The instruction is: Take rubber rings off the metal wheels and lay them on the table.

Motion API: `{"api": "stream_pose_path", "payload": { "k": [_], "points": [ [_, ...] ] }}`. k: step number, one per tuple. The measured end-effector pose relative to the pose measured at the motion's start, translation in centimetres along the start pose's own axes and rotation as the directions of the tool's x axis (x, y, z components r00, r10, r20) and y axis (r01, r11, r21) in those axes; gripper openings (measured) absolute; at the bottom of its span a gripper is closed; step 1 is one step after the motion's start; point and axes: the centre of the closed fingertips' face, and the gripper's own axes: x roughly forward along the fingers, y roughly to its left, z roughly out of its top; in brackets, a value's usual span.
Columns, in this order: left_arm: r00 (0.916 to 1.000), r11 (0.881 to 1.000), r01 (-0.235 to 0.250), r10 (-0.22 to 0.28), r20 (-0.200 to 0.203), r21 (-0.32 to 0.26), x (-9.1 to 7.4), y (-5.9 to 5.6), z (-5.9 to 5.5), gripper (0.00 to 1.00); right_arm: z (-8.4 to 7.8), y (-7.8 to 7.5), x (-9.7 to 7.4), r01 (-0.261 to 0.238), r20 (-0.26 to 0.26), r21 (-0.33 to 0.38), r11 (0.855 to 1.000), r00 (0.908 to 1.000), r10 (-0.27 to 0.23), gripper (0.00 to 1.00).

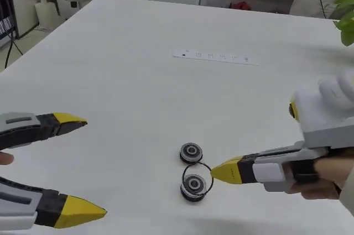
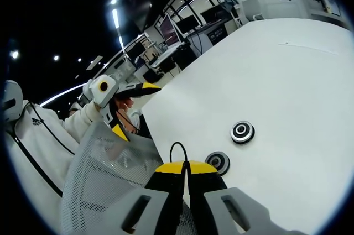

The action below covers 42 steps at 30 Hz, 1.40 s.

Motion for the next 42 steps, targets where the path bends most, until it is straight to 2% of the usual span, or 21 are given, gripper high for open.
{"api": "stream_pose_path", "payload": {
  "k": [5, 9, 13, 23, 28, 36, 42],
  "points": [
    [0.9998, 1.000, -0.022, 0.022, -0.002, -0.004, -0.3, 0.1, -0.4, 0.90, 0.3, 0.4, 1.2, -0.014, 0.005, 0.005, 1.000, 0.9999, 0.014, 0.00],
    [0.9991, 0.999, -0.042, 0.042, 0.011, -0.025, -0.9, 0.1, -0.6, 0.90, 0.3, 0.5, 2.4, -0.017, -0.006, -0.005, 1.000, 0.9998, 0.017, 0.00],
    [0.9988, 0.998, -0.048, 0.048, 0.007, -0.031, -1.1, -0.2, -1.1, 0.90, 0.2, 0.5, 3.6, -0.024, -0.017, 0.000, 1.000, 0.9996, 0.024, 0.00],
    [0.9979, 0.997, -0.064, 0.064, 0.009, -0.052, -1.6, -0.4, -1.3, 0.89, -0.6, -0.7, 6.9, -0.002, -0.061, -0.001, 1.000, 0.9981, 0.001, 0.00],
    [0.9977, 0.996, -0.067, 0.067, 0.009, -0.053, -1.6, -0.5, -1.4, 0.89, -1.1, -2.0, 8.4, 0.029, -0.078, -0.006, 1.000, 0.9965, -0.029, 0.00],
    [0.9979, 0.996, -0.063, 0.064, 0.010, -0.061, -1.7, -0.8, -1.4, 0.88, -2.1, -3.1, 9.3, 0.058, -0.098, -0.001, 0.998, 0.9936, -0.057, 0.00],
    [0.9976, 0.996, -0.068, 0.068, 0.013, -0.063, -1.7, -0.7, -1.2, 0.88, -1.7, -3.1, 9.3, 0.059, -0.076, -0.040, 0.997, 0.9951, -0.062, 0.00]
  ]
}}
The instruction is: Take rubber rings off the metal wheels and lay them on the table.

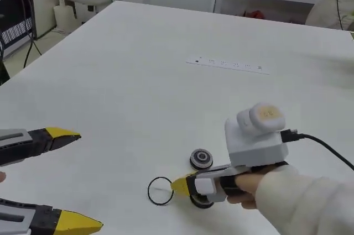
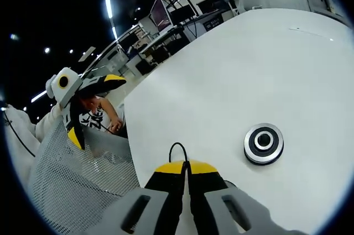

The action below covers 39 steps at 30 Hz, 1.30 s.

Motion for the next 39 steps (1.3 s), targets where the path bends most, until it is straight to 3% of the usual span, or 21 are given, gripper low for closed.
{"api": "stream_pose_path", "payload": {
  "k": [9, 21, 34, 39],
  "points": [
    [0.9999, 1.000, -0.008, 0.008, 0.011, -0.001, 0.0, 0.3, 0.3, 0.88, 0.9, 0.1, -0.9, -0.013, 0.033, -0.055, 0.998, 0.9993, 0.015, 0.09],
    [0.9999, 1.000, 0.004, -0.005, 0.013, 0.012, 0.2, 0.4, 0.8, 0.88, 3.4, 0.0, -4.3, 0.003, 0.116, -0.092, 0.996, 0.9933, 0.008, 0.15],
    [0.9991, 0.998, 0.042, -0.042, 0.005, 0.054, 1.0, -0.3, 2.3, 0.88, 1.7, -0.1, -7.7, 0.035, 0.084, -0.226, 0.973, 0.9963, -0.016, 0.22],
    [0.9982, 0.995, 0.059, -0.059, 0.002, 0.077, 1.4, -0.4, 3.2, 0.88, 0.8, -0.8, -8.5, 0.055, 0.093, -0.221, 0.974, 0.9951, -0.035, 0.24]
  ]
}}
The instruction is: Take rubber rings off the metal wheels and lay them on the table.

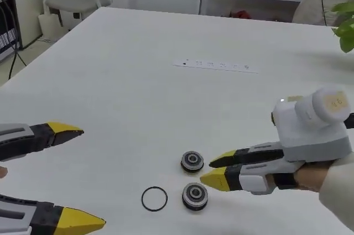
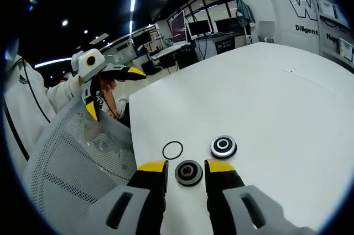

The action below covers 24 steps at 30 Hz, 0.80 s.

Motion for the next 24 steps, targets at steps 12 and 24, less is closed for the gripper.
{"api": "stream_pose_path", "payload": {
  "k": [12, 24],
  "points": [
    [0.9920, 0.988, 0.126, -0.124, -0.020, 0.088, 3.5, -0.8, 2.2, 0.87, -2.5, -1.0, 0.2, 0.024, -0.014, -0.003, 1.000, 0.9996, -0.025, 0.27],
    [0.9703, 0.954, 0.238, -0.226, -0.086, 0.181, 7.0, -2.1, 2.7, 0.82, -3.9, -0.5, 1.3, -0.002, -0.052, -0.029, 1.000, 0.9987, 0.000, 0.27]
  ]
}}
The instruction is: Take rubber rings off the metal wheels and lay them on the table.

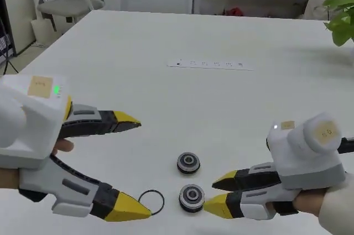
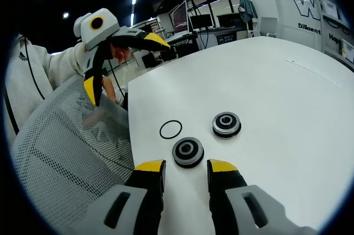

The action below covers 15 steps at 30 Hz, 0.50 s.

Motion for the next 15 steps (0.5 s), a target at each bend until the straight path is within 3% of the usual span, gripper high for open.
{"api": "stream_pose_path", "payload": {
  "k": [5, 9, 15],
  "points": [
    [0.9997, 1.000, 0.021, -0.021, 0.016, -0.011, 1.8, 0.3, 0.2, 0.80, -0.5, 0.4, 0.5, -0.011, -0.018, -0.007, 1.000, 0.9998, 0.011, 0.27],
    [0.9984, 0.999, 0.017, -0.014, 0.054, -0.046, 3.5, 0.8, 0.7, 0.76, -0.8, 0.5, 0.8, -0.017, -0.029, -0.013, 1.000, 0.9994, 0.017, 0.27],
    [0.9985, 0.999, 0.025, -0.023, 0.050, -0.037, 5.6, 0.8, 0.3, 0.72, -1.0, 0.3, 1.4, -0.019, -0.045, -0.024, 1.000, 0.9988, 0.018, 0.27]
  ]
}}
